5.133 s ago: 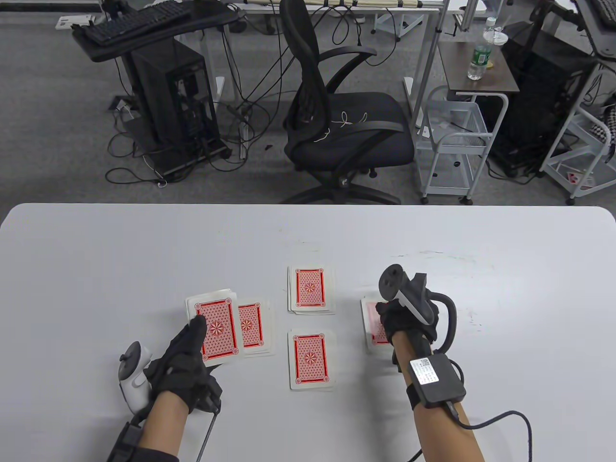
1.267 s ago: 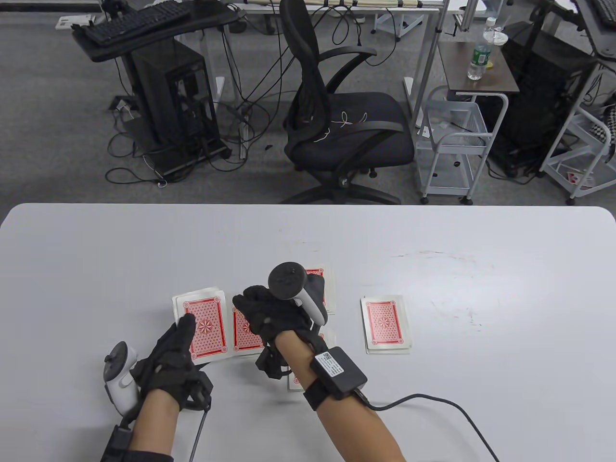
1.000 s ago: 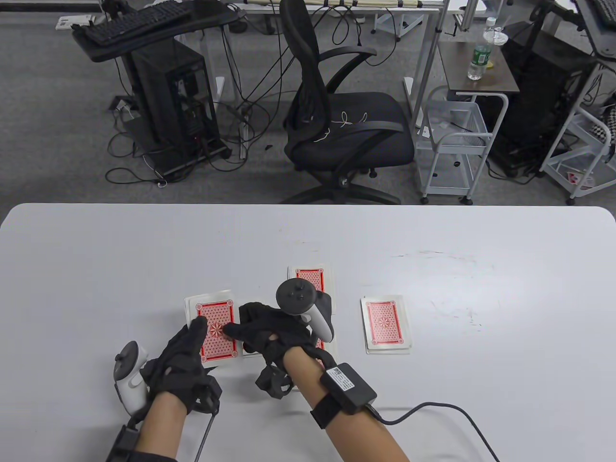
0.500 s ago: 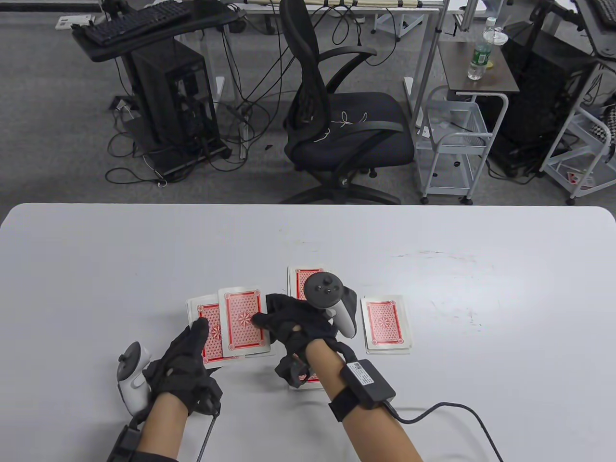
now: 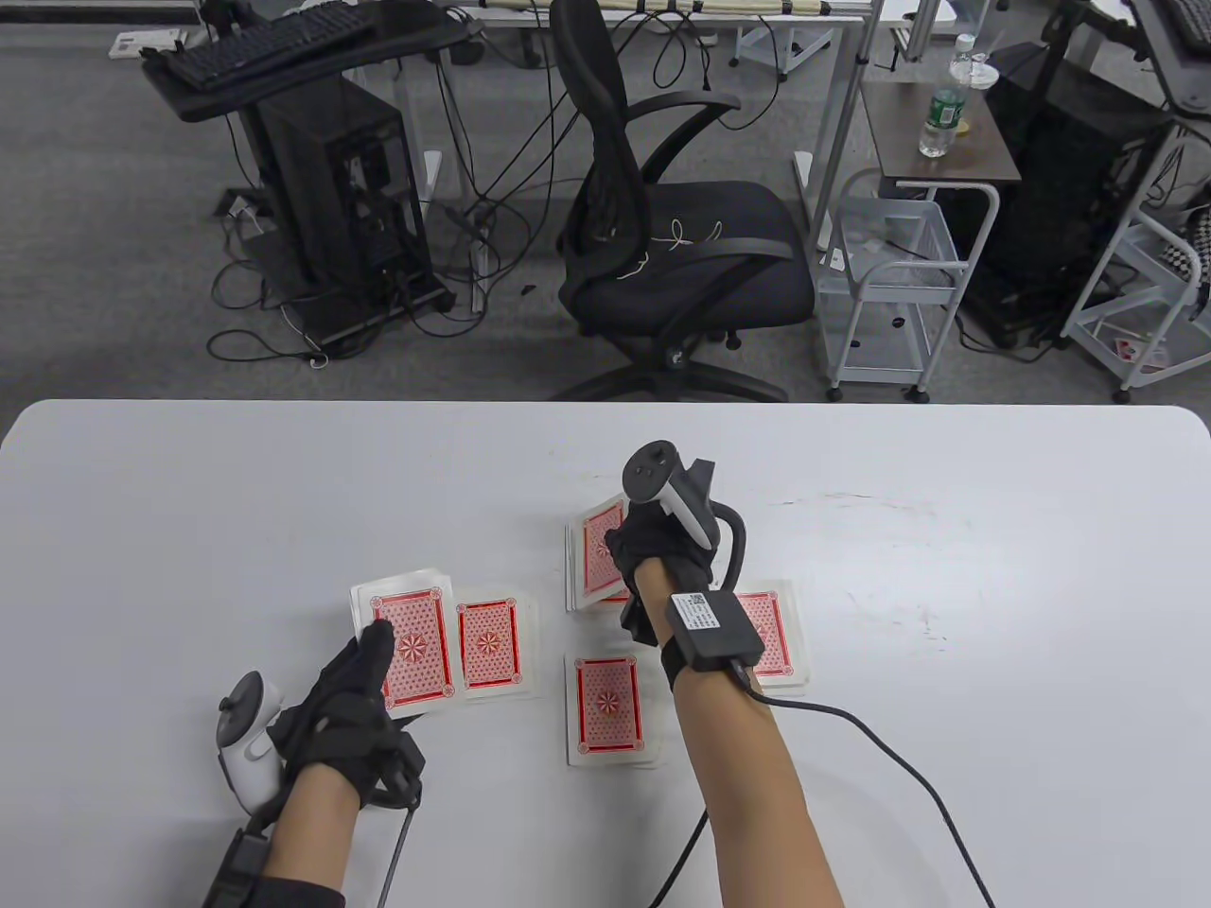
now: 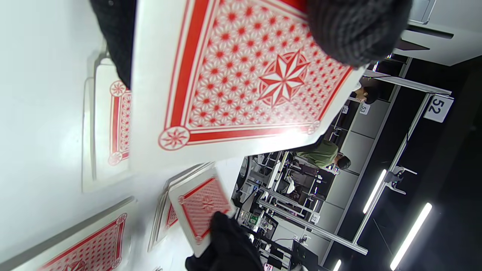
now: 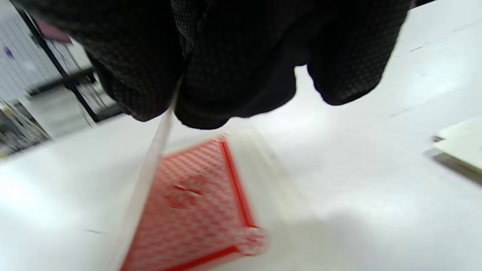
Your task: Four-player card dealing with fan arrangement
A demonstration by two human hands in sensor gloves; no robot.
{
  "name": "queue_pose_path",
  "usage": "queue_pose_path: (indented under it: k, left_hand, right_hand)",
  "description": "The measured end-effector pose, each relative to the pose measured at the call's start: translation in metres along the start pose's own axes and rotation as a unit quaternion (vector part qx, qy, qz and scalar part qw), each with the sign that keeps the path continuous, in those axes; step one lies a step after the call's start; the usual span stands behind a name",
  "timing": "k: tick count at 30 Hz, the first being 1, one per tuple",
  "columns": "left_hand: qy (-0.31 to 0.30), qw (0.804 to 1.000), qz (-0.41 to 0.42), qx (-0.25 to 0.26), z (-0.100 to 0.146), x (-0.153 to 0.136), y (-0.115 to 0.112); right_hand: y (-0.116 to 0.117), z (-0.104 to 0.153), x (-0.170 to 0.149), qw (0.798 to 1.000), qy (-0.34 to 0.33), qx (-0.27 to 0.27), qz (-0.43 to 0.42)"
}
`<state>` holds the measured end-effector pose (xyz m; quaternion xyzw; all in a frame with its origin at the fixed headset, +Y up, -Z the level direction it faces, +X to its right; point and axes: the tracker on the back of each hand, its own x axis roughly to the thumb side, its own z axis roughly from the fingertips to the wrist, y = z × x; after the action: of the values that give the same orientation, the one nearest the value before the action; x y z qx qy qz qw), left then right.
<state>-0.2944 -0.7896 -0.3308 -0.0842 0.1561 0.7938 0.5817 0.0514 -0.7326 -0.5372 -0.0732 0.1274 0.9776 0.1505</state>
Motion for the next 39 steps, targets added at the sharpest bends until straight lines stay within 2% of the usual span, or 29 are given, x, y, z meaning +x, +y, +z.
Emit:
queue_pose_path:
  k: [5, 10, 12, 17, 21, 25, 28, 31, 33, 36, 39]
  left_hand:
    - [0.003, 1.000, -0.003, 0.005, -0.002, 0.000, 0.004]
    - [0.006, 1.000, -0.010, 0.008, -0.002, -0.002, 0.003]
    - [0.003, 1.000, -0.014, 0.006, -0.002, -0.001, 0.000]
    - [0.002, 1.000, -0.024, 0.002, -0.001, -0.003, -0.005]
    - [-0.002, 1.000, -0.029, -0.004, 0.001, -0.004, -0.012]
    - [-0.004, 0.999, -0.030, -0.019, 0.005, -0.006, -0.019]
    - [-0.007, 0.999, -0.033, -0.029, 0.007, -0.007, -0.025]
    - [-0.007, 0.999, -0.032, -0.042, 0.009, -0.008, -0.030]
    - [-0.011, 0.998, -0.031, -0.054, 0.010, -0.010, -0.035]
    - [-0.017, 0.997, -0.028, -0.065, 0.011, -0.010, -0.039]
    - [-0.018, 0.997, -0.035, -0.062, 0.010, -0.010, -0.037]
  right_hand:
    - [0.024, -0.011, 0.001, 0.990, 0.030, -0.004, 0.135]
    - [0.013, -0.003, 0.000, 0.991, 0.009, -0.023, 0.129]
    - [0.002, 0.012, 0.000, 0.995, -0.019, -0.043, 0.093]
    - [-0.013, 0.056, 0.002, 0.996, -0.082, -0.021, -0.043]
    - [-0.008, 0.097, 0.009, 0.977, -0.150, 0.005, -0.150]
    - [0.013, 0.130, 0.019, 0.942, -0.209, 0.038, -0.259]
    - [0.029, 0.148, 0.028, 0.927, -0.233, 0.053, -0.289]
    - [0.044, 0.159, 0.035, 0.926, -0.249, 0.052, -0.281]
    - [0.052, 0.163, 0.041, 0.930, -0.269, 0.023, -0.248]
    - [0.058, 0.168, 0.043, 0.926, -0.256, -0.010, -0.278]
    - [0.058, 0.166, 0.040, 0.922, -0.242, 0.004, -0.303]
